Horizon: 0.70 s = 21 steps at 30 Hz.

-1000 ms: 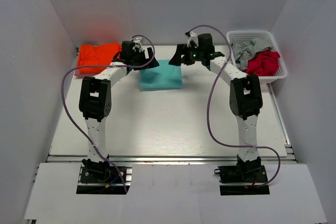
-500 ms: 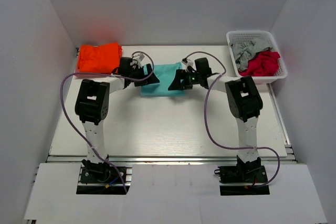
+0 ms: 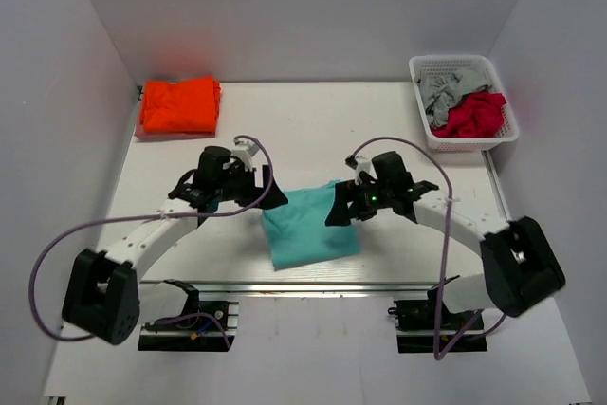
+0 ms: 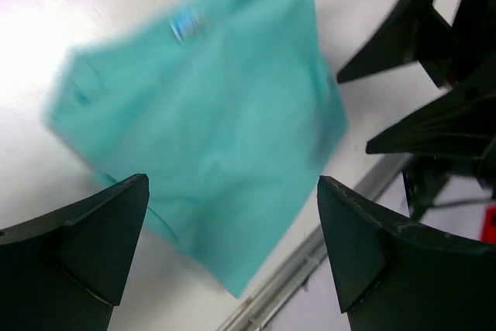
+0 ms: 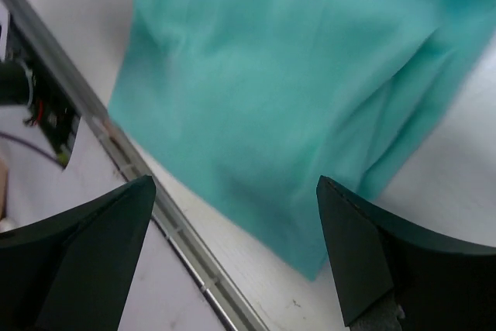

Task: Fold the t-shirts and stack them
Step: Smooth out wrinkles on the folded tshirt

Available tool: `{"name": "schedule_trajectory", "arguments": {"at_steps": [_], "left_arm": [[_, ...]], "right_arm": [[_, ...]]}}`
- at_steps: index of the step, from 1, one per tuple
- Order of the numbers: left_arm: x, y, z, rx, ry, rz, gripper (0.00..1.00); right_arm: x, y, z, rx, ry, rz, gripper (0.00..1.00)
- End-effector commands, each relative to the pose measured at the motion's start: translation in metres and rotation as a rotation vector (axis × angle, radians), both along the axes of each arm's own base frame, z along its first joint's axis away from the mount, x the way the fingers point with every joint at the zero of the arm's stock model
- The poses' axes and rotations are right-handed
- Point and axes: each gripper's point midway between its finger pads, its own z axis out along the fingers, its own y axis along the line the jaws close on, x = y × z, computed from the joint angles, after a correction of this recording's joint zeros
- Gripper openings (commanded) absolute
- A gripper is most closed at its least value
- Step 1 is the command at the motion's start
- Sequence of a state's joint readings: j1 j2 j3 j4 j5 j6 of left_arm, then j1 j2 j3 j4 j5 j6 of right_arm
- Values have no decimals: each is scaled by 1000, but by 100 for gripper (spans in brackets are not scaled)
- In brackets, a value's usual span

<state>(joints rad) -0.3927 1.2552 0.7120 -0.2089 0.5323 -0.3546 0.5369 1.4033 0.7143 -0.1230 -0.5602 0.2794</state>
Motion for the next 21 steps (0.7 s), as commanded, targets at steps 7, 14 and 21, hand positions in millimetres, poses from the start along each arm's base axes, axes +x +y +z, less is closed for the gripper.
{"name": "schedule_trajectory", "arguments": {"at_steps": [7,14,21], "left_arm": [[42,24,-1,129,-44,194,92],[21,15,-28,143,55,86,78],[19,16,-33,165,54,84,58]], "right_arm": [[92,-31,37,-207,-275,-295,90],[108,-18,9,-244,-208,-262,75],[112,-17,-11,-271,-165,-274,62]]}}
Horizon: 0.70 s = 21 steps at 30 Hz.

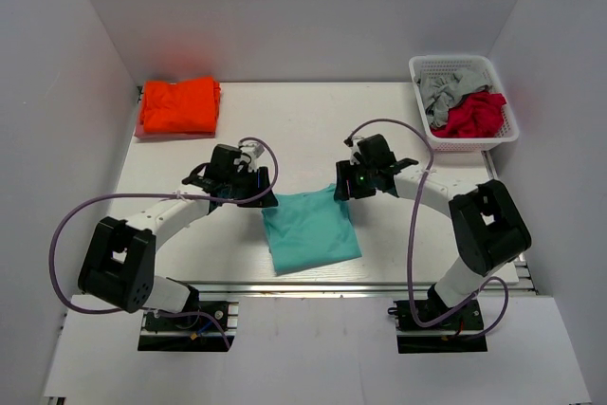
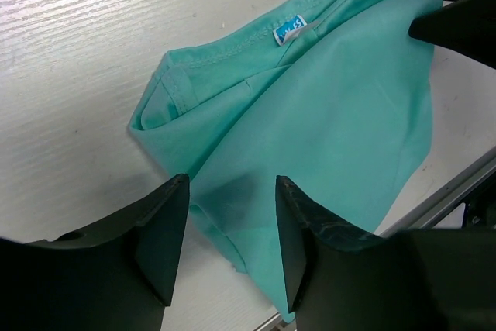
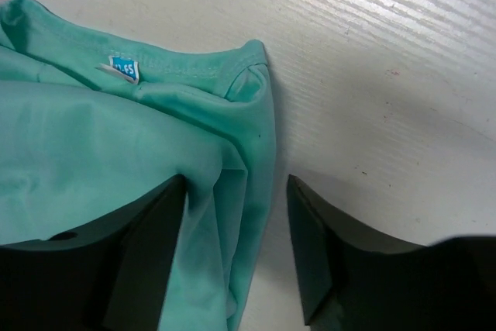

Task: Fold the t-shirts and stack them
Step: Smooth out wrinkles on the folded tshirt

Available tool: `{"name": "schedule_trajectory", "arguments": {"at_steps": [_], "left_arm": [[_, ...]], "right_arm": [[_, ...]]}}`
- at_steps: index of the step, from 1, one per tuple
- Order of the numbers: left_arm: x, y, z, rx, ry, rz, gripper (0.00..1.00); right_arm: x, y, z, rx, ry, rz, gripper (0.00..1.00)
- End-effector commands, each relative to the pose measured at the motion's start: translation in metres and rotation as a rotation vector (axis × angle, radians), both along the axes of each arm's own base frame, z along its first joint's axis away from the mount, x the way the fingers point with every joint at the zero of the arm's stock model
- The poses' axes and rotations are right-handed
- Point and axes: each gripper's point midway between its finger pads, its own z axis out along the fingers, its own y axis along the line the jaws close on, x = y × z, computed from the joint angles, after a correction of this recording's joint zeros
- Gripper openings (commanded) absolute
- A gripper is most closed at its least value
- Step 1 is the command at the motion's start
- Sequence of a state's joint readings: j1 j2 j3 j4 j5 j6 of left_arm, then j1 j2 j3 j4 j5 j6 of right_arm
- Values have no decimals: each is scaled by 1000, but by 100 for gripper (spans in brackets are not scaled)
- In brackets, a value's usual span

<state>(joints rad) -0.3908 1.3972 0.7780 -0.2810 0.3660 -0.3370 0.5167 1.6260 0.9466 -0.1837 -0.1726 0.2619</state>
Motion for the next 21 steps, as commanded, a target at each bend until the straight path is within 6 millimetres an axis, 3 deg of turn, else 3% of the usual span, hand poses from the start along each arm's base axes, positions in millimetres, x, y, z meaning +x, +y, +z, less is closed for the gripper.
{"name": "schedule_trajectory", "arguments": {"at_steps": [1,3,4,11,14,17,18,21], "left_arm": [[-4,-3,1,3,-15,-33,58],[-10,0,-14,24,37,-34,53],[-10,0,-17,32,40,-41,51],[-12,11,-30,115,79,-16,57],[-8,3,-22,72,47,-35,45],[-3,-4,-17,50,12,-49,15],[-1,-6,-16,42,11,-40,0],[3,-14,-1,0,-20,-62,0]], "right_arm": [[17,7,13,24,-55,-14,58],[19,7,12,25,-54,-15,53],[18,8,11,25,-51,-16,45],[18,13,8,54,-54,-6,45],[18,19,10,83,-52,13,31],[18,20,8,92,-46,8,19],[18,20,7,91,-45,7,0],[18,15,12,83,-55,-19,0]]}}
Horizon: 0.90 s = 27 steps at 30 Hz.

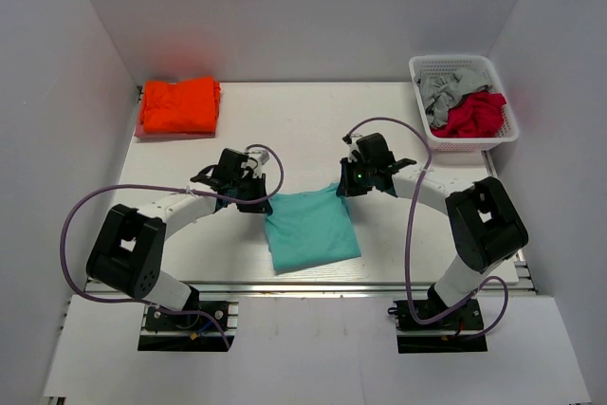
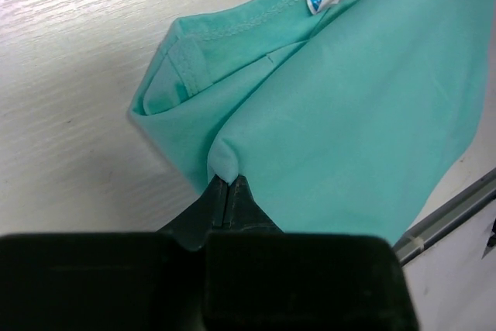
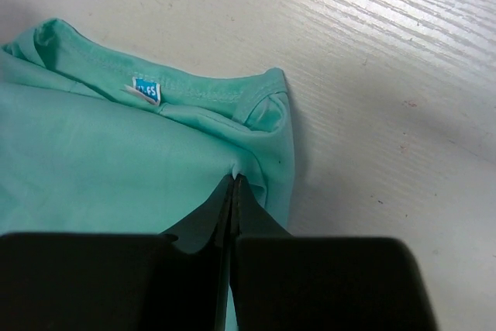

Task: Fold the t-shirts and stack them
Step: Smooth out wrinkles on the folded tshirt

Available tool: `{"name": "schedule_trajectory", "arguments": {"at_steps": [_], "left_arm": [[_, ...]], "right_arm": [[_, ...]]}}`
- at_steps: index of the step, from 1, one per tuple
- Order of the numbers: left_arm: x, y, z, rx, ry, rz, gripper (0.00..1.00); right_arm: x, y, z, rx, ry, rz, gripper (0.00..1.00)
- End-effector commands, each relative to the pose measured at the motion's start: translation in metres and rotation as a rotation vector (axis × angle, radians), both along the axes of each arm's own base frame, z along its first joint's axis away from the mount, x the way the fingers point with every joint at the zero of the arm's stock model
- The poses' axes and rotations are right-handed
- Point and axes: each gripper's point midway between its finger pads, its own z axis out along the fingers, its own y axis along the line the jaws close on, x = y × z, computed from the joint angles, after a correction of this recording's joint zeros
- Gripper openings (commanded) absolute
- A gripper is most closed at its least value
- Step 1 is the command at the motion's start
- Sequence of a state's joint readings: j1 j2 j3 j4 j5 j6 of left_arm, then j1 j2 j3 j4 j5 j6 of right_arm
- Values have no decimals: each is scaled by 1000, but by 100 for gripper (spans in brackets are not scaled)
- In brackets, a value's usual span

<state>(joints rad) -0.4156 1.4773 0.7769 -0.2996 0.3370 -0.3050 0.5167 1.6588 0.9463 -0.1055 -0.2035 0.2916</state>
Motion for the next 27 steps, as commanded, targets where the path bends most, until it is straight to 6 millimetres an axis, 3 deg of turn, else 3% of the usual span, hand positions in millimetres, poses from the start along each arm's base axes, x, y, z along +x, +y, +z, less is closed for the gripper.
{"name": "schedule_trajectory", "arguments": {"at_steps": [1,6,8,11,15,16,17,19,20,24,25,27], "left_arm": [[9,-20,38,-96,-101,-52,0],[1,-20,59,-109,-187,-78,0],[4,-22,73,-130,-234,-78,0],[11,-21,91,-152,-312,-56,0],[24,-7,77,-81,-307,57,0],[27,-4,63,-50,-273,79,0],[35,0,59,-22,-271,118,0],[45,5,46,-3,-242,163,0],[52,4,30,11,-218,193,0],[88,16,16,94,-234,312,0],[93,20,1,134,-212,327,0],[107,14,4,131,-217,328,0]], "right_arm": [[7,2,14,25,-48,-17,0],[-3,-17,40,29,-150,-58,0],[-5,-22,55,43,-197,-77,0],[-4,-27,62,40,-233,-96,0],[6,-31,56,8,-245,-117,0],[11,-31,57,4,-252,-124,0],[14,-31,41,-19,-221,-130,0],[25,-34,33,-32,-223,-167,0],[38,-46,17,-77,-217,-230,0],[59,-48,-1,-68,-221,-267,0],[66,-44,-8,-71,-209,-264,0],[73,-46,-11,-70,-204,-282,0]]}}
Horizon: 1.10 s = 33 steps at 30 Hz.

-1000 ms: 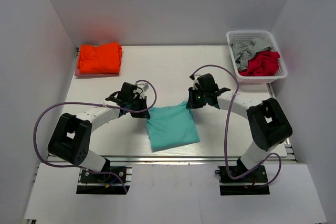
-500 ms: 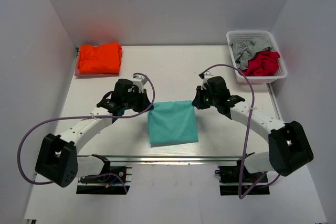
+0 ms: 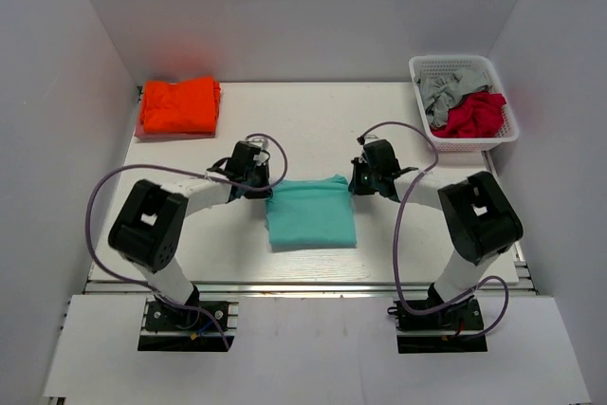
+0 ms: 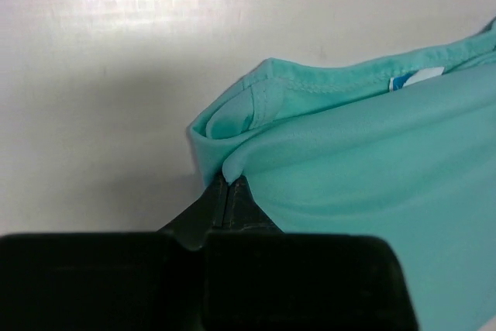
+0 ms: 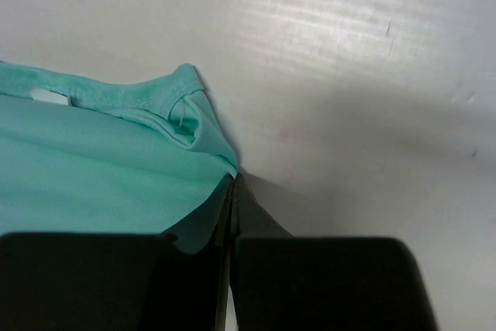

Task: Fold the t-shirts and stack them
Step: Smooth out wrinkles on the folded tshirt, then put the neatly folded tshirt into the corner of the board with the left arm

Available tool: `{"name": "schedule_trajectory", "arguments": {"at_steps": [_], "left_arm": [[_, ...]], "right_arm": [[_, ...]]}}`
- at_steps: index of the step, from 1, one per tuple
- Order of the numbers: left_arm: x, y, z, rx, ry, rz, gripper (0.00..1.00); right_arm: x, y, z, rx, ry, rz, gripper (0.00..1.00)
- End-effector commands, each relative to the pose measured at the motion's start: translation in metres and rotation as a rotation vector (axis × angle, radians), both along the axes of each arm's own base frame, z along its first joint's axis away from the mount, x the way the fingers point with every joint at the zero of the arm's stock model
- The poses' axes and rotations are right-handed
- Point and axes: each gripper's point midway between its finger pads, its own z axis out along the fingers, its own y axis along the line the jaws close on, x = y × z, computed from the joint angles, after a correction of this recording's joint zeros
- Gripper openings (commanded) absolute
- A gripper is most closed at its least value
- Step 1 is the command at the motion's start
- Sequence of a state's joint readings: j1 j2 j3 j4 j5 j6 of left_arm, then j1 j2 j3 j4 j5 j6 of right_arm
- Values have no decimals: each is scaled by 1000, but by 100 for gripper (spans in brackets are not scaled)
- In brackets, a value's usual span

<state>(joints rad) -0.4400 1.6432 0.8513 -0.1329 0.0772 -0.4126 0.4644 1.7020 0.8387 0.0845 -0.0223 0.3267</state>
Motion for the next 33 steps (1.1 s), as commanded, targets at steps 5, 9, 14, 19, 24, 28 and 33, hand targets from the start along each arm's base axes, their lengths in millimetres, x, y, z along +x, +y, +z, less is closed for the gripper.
{"name": "schedule_trajectory", "arguments": {"at_steps": [5,9,14,19,24,28,33], "left_arm": [[51,2,12,52,-56,85,15],[52,1,29,38,-83,86,70],[49,6,57,38,-148,106,100],[38,-16,68,-63,-160,18,100],[9,-28,48,-109,-75,-77,100],[-11,-42,32,-121,-17,-149,100],[-34,-48,0,-85,82,-189,86]], "right_arm": [[53,-7,23,8,-125,-80,0],[54,4,42,35,-145,-10,23],[49,16,78,99,-191,55,61],[48,14,111,167,-264,-3,85],[36,-3,127,170,-290,-86,87],[19,-19,131,155,-295,-126,90],[0,-30,130,150,-296,-144,90]]}}
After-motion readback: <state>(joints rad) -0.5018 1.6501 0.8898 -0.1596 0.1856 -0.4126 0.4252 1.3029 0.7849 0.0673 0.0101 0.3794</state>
